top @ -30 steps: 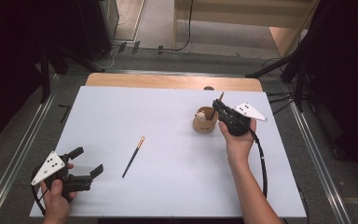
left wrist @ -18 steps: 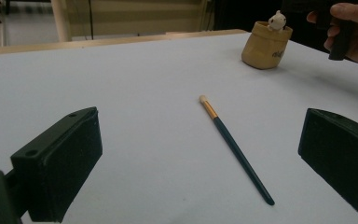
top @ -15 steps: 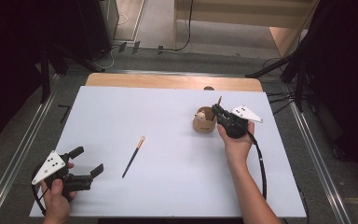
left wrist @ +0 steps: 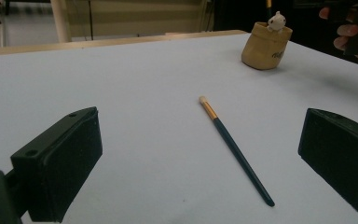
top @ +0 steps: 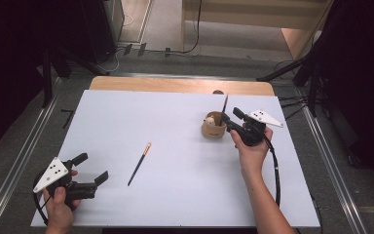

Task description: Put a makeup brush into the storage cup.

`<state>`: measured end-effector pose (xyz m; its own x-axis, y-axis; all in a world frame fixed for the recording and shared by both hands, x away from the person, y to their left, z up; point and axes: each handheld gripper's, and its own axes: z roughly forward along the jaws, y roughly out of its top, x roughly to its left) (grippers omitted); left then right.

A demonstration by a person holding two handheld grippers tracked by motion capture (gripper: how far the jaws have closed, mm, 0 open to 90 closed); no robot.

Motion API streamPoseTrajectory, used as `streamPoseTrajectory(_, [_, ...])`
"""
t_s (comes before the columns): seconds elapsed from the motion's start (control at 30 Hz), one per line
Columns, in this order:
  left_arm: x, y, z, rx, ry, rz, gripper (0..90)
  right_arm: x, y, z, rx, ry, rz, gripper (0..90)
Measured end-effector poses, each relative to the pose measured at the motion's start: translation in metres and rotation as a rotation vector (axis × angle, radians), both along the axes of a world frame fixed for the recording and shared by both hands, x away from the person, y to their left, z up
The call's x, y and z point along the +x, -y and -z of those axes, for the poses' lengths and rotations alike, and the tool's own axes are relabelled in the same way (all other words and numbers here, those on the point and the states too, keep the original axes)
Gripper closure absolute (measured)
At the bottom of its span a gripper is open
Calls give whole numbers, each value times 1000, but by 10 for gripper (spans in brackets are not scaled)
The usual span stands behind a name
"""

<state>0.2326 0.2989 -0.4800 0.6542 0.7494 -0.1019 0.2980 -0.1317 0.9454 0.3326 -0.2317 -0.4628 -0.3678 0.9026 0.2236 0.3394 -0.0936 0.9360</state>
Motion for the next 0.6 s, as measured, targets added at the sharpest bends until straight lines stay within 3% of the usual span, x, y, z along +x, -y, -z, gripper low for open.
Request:
streamPoseTrajectory(0.23, [0, 0, 0, -3, 1, 0, 0, -21, 7, -7, -44, 69, -37, 223])
streamPoseTrajectory(0.4, [-1, 1, -1, -2, 0, 3, 0, -32, 14, 0, -71, 66, -41, 144])
streamPoseTrajectory(0.6, [-1, 1, 0, -3, -2, 5, 0, -45, 26, 8, -97, 44, -10, 133])
